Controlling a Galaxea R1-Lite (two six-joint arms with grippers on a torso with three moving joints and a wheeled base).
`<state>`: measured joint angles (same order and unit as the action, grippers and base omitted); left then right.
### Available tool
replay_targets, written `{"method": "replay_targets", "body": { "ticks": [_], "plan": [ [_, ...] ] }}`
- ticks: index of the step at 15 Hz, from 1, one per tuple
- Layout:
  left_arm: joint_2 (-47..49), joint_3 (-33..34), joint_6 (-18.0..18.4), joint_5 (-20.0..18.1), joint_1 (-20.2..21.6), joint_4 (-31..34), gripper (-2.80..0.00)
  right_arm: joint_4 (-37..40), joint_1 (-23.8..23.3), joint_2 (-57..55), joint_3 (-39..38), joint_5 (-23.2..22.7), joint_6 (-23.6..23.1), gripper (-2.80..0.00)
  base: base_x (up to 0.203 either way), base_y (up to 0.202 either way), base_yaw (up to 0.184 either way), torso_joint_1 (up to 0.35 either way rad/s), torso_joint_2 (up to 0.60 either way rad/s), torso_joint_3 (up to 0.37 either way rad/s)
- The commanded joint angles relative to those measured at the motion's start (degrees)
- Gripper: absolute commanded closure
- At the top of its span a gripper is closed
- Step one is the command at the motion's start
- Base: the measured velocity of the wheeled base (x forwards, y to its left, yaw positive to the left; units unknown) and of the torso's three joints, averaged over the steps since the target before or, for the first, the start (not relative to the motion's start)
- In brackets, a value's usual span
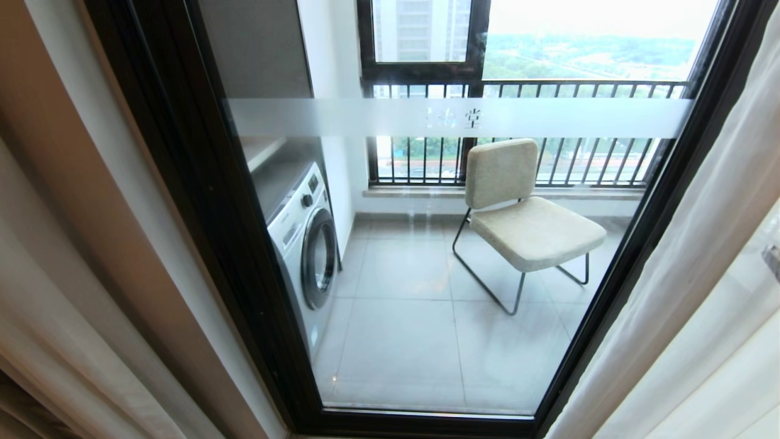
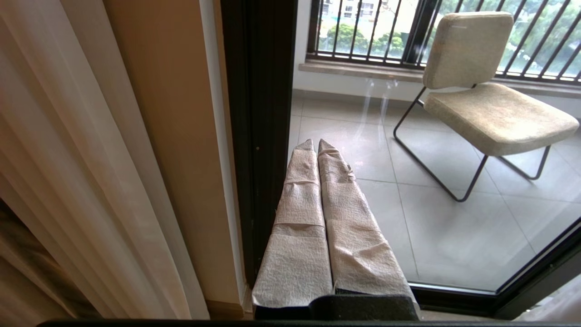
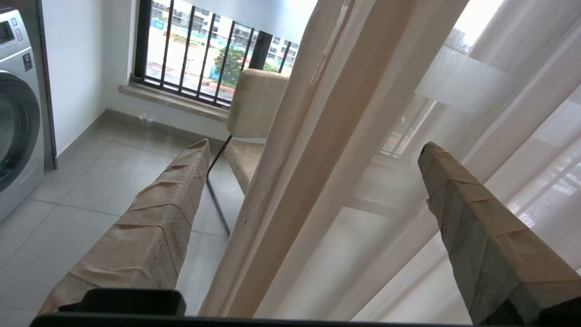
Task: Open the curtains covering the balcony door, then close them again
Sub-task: Close the inner curtains on both sides
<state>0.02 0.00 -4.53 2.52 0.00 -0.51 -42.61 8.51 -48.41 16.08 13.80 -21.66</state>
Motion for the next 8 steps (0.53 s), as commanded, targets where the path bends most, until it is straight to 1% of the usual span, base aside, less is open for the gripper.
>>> {"method": "replay_targets", "body": {
  "ticks": [1,7,8],
  "plan": [
    [0.1,0.0,0.0,0.0,0.0,-0.1,0.00,-0.2,0.0,1.8,-0.8,0.1,-0.1,-2.80,0.000,0.000,0.000,0.000,0.00,0.000],
    [0.0,0.0,0.0,0.0,0.1,0.0,0.00,0.3,-0.1,1.6,-1.5,0.0,-0.3,-2.80,0.000,0.000,0.000,0.000,0.00,0.000],
    [0.1,0.0,0.0,0.0,0.0,0.0,0.00,0.5,-0.1,1.6,-1.5,0.0,-0.3,0.00,0.000,0.000,0.000,0.000,0.00,0.000]
  ]
}}
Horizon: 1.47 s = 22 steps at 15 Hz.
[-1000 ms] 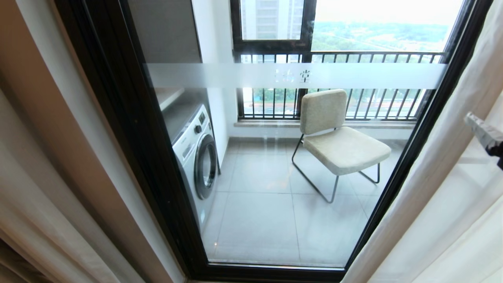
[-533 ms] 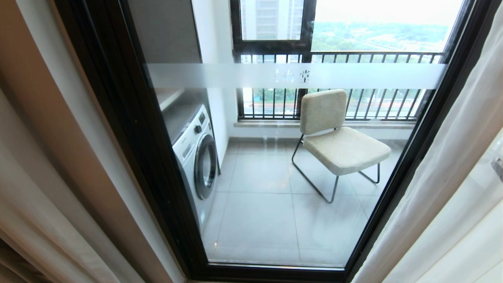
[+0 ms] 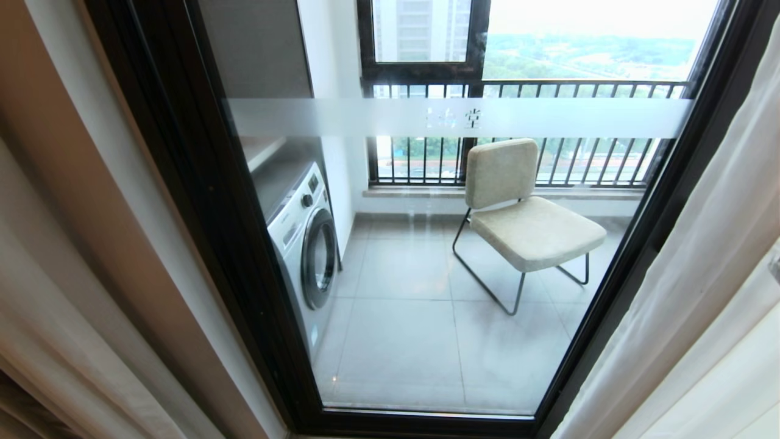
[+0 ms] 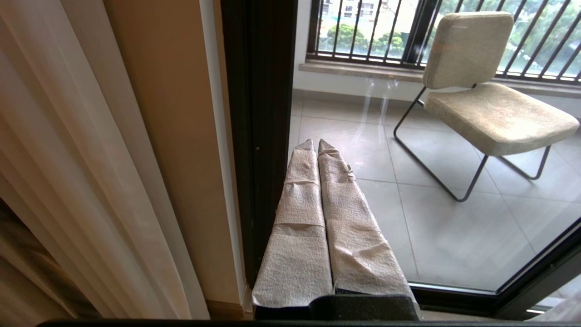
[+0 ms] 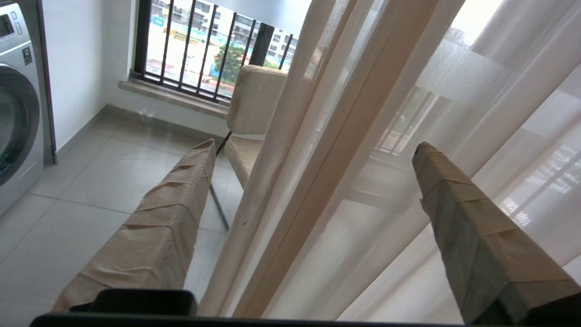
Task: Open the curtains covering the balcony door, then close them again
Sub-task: Close the inner curtains on both sides
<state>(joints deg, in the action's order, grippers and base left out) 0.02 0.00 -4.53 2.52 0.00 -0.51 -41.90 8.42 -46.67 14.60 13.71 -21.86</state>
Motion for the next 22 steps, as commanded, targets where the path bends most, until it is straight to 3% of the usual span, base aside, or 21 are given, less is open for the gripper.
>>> {"method": "replay_targets", "body": {
  "ticks": [1,6,11,15,22],
  "plan": [
    [0.0,0.0,0.0,0.0,0.0,0.0,0.00,-0.2,-0.1,-0.2,0.0,0.1,-0.1,0.00,0.000,0.000,0.000,0.000,0.00,0.000],
    [0.1,0.0,0.0,0.0,0.0,0.0,0.00,-0.2,-3.8,-0.1,-0.1,-0.1,-0.2,0.00,0.000,0.000,0.000,0.000,0.00,0.000],
    [0.1,0.0,0.0,0.0,0.0,0.0,0.00,0.0,-12.8,-0.2,-0.3,-0.2,0.8,0.00,0.000,0.000,0.000,0.000,0.00,0.000],
    [0.1,0.0,0.0,0.0,0.0,0.0,0.00,3.1,-20.0,-0.8,-0.3,-0.1,4.3,0.00,0.000,0.000,0.000,0.000,0.00,0.000],
    [0.0,0.0,0.0,0.0,0.0,-0.1,0.00,13.3,-21.9,2.3,-1.5,0.0,9.4,0.00,0.000,0.000,0.000,0.000,0.00,0.000]
  ]
}}
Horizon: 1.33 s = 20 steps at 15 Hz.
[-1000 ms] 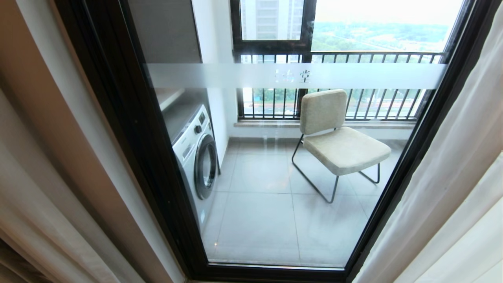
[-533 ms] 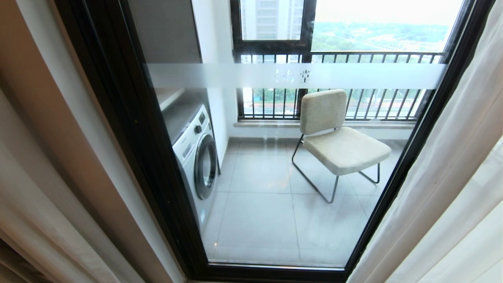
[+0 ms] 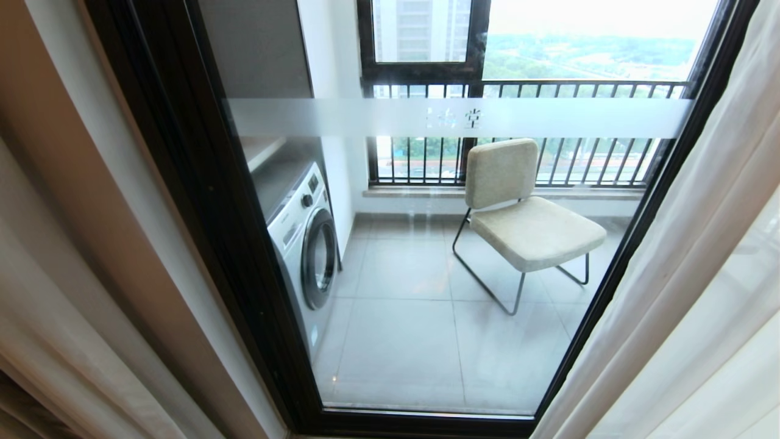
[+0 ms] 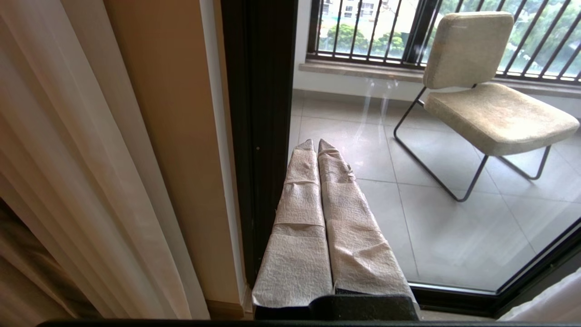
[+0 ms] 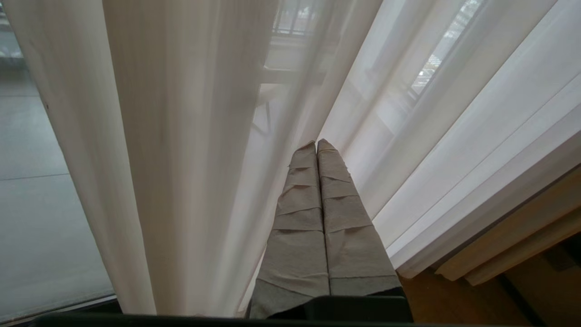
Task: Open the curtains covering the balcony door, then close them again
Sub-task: Close the inner curtains on both sides
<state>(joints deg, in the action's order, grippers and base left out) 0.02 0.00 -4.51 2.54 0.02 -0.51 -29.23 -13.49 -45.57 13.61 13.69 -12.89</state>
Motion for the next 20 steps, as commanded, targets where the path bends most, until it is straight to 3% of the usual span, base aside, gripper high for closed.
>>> {"method": "replay_targets", "body": {
  "ticks": [1,3,5,7,9,13,20],
  "plan": [
    [0.1,0.0,-0.1,0.0,0.0,-0.1,0.00,0.5,0.1,1.4,-2.2,0.1,0.6,0.00,0.000,0.000,0.000,0.000,0.00,0.000],
    [0.0,0.0,-0.1,0.0,0.0,0.0,0.00,-2.1,0.2,2.3,-8.3,-0.2,1.2,0.00,0.000,0.000,0.000,0.000,0.00,0.000],
    [0.0,0.0,-0.1,0.0,0.0,0.0,0.00,-3.4,0.4,5.3,-13.4,-3.8,1.7,0.00,0.000,0.000,0.000,0.000,0.00,0.000],
    [0.1,0.0,-0.1,0.1,0.1,0.0,0.00,2.5,1.5,11.2,-13.6,-10.1,2.3,0.00,0.000,0.000,0.000,0.000,0.00,0.000],
    [0.0,0.0,-0.1,0.0,0.0,0.0,0.00,10.2,2.5,17.6,-13.6,-12.6,2.7,0.00,0.000,0.000,0.000,0.000,0.00,0.000],
    [0.1,0.0,-0.1,0.0,0.0,0.0,0.00,25.3,7.2,29.3,-13.6,-13.9,4.6,0.00,0.000,0.000,0.000,0.000,0.00,0.000],
    [0.1,0.0,-0.1,0.0,0.0,0.0,0.00,28.7,11.0,31.4,-13.6,-14.8,5.5,0.00,0.000,0.000,0.000,0.000,0.00,0.000]
  ]
}}
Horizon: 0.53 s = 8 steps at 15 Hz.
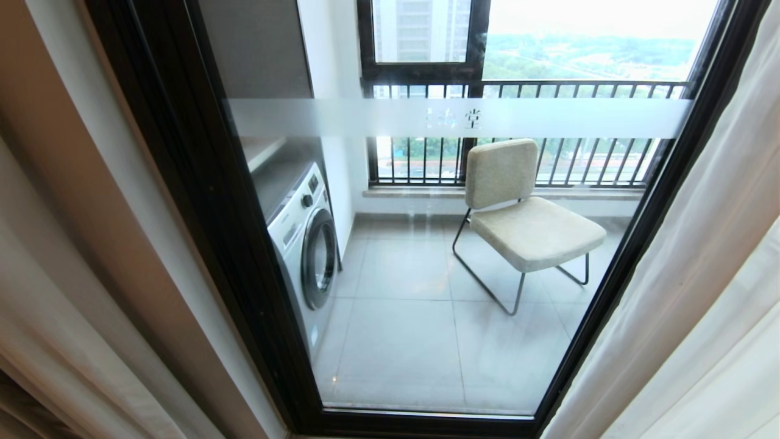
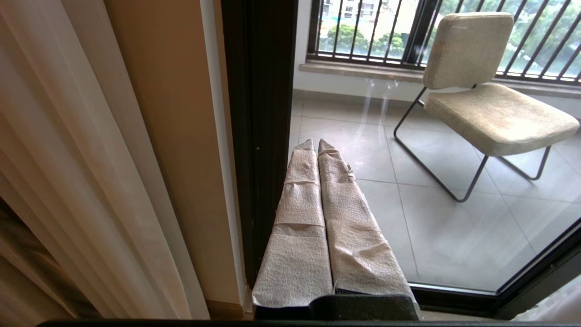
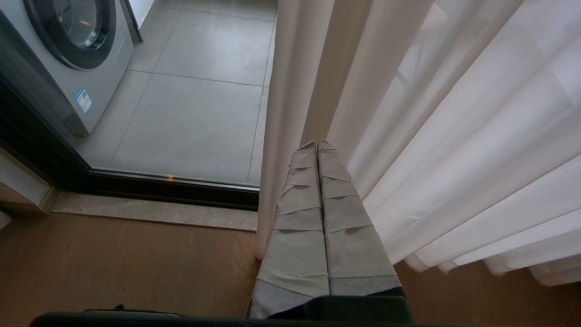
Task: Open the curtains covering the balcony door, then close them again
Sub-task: Close the inner curtains on both sides
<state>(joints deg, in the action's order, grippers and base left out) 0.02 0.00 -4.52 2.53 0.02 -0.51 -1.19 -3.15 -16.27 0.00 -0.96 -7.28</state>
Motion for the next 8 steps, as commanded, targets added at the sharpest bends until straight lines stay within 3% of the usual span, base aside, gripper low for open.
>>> {"method": "replay_targets", "body": {
  "ticks": [1,5,8],
  "plan": [
    [0.1,0.0,-0.1,0.0,0.1,-0.1,0.00,1.2,1.3,3.8,0.0,-0.2,0.3,0.00,0.000,0.000,0.000,0.000,0.00,0.000],
    [0.1,0.0,-0.1,0.0,0.0,0.0,0.00,1.5,3.1,14.3,0.0,-1.6,1.2,0.00,0.000,0.000,0.000,0.000,0.00,0.000],
    [0.1,0.0,-0.1,0.0,0.0,0.0,0.00,1.5,3.3,16.3,0.1,-2.0,2.8,0.00,0.000,0.000,0.000,0.000,0.00,0.000]
  ]
}}
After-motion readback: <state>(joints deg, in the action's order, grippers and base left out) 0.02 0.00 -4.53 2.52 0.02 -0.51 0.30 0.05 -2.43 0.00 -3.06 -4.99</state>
